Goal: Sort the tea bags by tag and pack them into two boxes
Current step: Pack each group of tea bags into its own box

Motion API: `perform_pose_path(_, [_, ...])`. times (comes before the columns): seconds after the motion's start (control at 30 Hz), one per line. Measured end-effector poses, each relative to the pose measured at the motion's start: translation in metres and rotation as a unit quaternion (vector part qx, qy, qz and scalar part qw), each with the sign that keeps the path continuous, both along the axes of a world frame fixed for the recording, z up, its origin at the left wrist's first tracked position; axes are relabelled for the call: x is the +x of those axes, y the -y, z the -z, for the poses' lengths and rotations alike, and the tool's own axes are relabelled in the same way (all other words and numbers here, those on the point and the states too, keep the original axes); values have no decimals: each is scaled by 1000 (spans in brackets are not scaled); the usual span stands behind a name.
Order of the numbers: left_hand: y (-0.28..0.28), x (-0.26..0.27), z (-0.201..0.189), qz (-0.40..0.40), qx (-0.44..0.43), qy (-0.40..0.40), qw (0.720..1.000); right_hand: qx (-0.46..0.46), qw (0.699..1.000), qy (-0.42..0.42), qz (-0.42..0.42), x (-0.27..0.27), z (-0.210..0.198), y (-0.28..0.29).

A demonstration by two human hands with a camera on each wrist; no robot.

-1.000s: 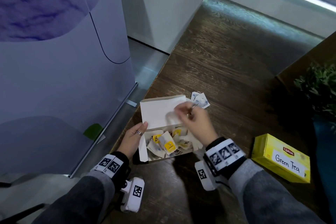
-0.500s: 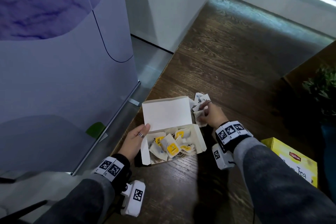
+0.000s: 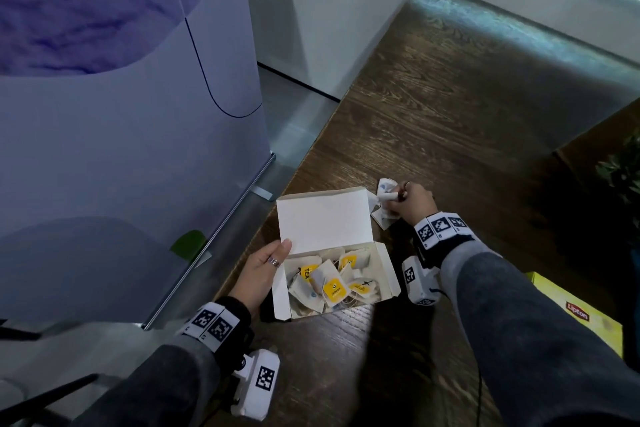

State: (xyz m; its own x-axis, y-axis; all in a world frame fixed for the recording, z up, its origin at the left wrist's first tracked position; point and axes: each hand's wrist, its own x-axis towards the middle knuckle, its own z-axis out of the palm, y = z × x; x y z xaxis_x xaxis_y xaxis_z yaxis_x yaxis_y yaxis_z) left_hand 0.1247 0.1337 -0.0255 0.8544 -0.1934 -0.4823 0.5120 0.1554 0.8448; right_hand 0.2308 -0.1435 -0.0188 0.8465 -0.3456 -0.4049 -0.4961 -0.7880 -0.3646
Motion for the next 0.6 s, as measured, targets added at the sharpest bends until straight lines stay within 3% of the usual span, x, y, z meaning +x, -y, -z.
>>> perform_pose_path(0.2, [2, -1, -1, -6, -5, -7, 1000, 19, 1000, 16, 10, -14, -9, 5])
perform_pose_path(0.4, [2, 0, 0, -6, -7, -9, 1000, 118, 982, 146, 29, -41, -43, 18])
perform_pose_path(0.53, [1, 0, 1, -4, -9, -5, 1000, 288, 934, 194, -78, -62, -84, -17])
perform_pose_path(0.6, [1, 0, 1, -5, -9, -4, 1000, 352, 909, 155, -160, -74, -88, -41])
